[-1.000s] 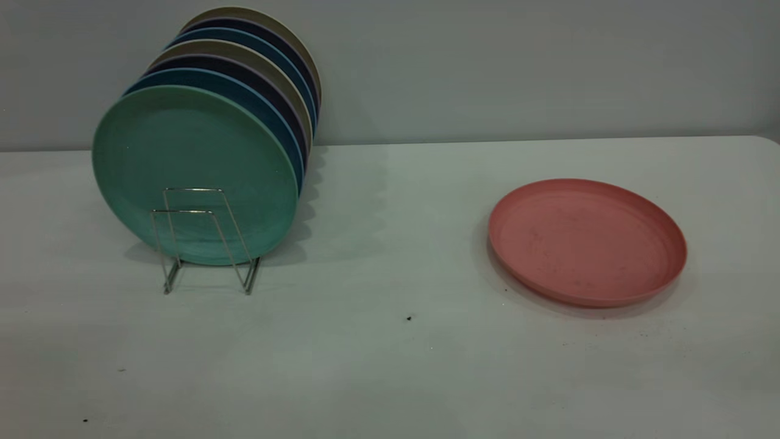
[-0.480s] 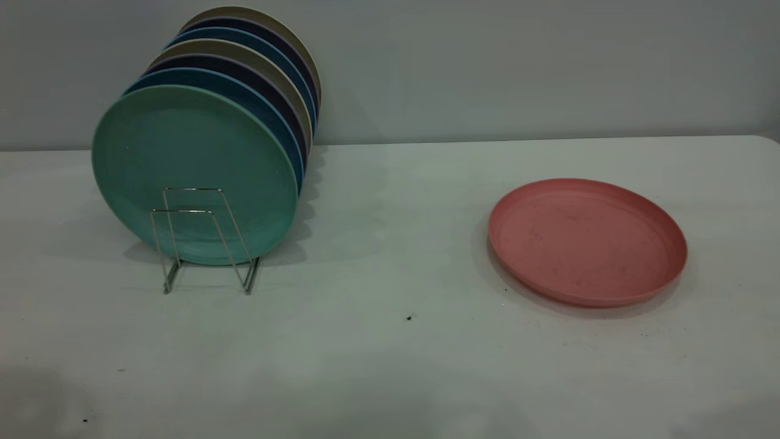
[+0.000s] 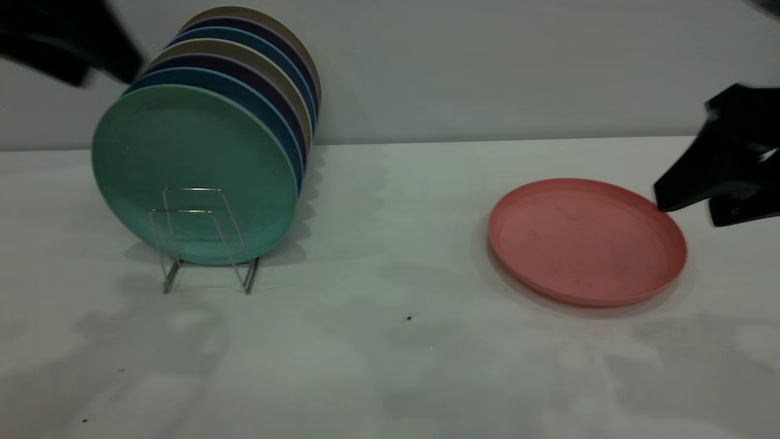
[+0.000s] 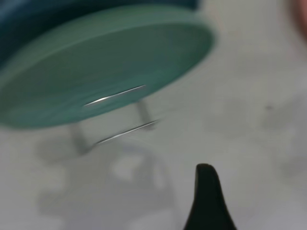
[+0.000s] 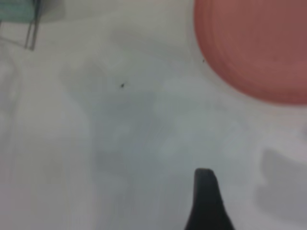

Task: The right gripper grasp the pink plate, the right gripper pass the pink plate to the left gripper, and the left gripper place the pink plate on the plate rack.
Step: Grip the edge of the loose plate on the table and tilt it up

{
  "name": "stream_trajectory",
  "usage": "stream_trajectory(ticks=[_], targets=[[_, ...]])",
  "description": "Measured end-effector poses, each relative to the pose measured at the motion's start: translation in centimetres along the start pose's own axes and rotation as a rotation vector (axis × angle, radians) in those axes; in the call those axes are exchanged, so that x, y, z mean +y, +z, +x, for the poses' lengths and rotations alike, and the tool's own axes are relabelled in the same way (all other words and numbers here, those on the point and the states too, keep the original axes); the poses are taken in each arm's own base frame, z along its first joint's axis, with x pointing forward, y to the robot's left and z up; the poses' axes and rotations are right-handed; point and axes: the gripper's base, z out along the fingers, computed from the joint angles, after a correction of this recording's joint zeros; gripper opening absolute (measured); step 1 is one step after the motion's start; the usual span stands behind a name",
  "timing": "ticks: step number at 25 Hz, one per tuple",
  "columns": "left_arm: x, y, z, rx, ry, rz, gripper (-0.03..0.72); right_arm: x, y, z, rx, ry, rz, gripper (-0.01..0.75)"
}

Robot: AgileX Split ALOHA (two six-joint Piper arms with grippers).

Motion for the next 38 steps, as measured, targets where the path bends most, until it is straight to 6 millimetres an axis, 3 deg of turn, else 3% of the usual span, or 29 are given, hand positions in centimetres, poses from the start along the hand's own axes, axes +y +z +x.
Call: stream_trajectory(ticks=[3, 9, 13, 17, 23, 34, 38], targets=[[-1.4, 2.7, -0.8, 0.040, 0.016, 0.070, 0.542, -1.9, 2.0, -1.2, 0.032, 0.074, -0.023, 0.546], [-4.5, 7.7, -1.5, 0.100, 0.043, 0.194, 0.542, -7.6, 3.5, -3.8, 0.020, 0.215, -0.037, 0.547], [-6.3, 10.7, -1.9, 0.101, 0.074, 0.257, 0.542, -10.7, 5.6, -3.9, 0.049, 0.282, -0.033, 0.547], [-7.6, 13.1, -1.6, 0.103, 0.105, 0.282, 0.542, -12.4, 8.4, -3.7, 0.087, 0.305, -0.044, 0.547], [-8.0, 14.2, -1.1, 0.120, 0.116, 0.294, 0.542, -14.0, 10.9, -4.6, 0.084, 0.307, -0.051, 0.516], [-8.1, 14.2, -1.1, 0.119, 0.119, 0.294, 0.542, -15.1, 14.0, -3.9, 0.109, 0.364, -0.134, 0.486], [-8.0, 14.2, -1.1, 0.117, 0.120, 0.292, 0.542, -14.7, 14.9, -3.6, 0.107, 0.355, -0.175, 0.394]])
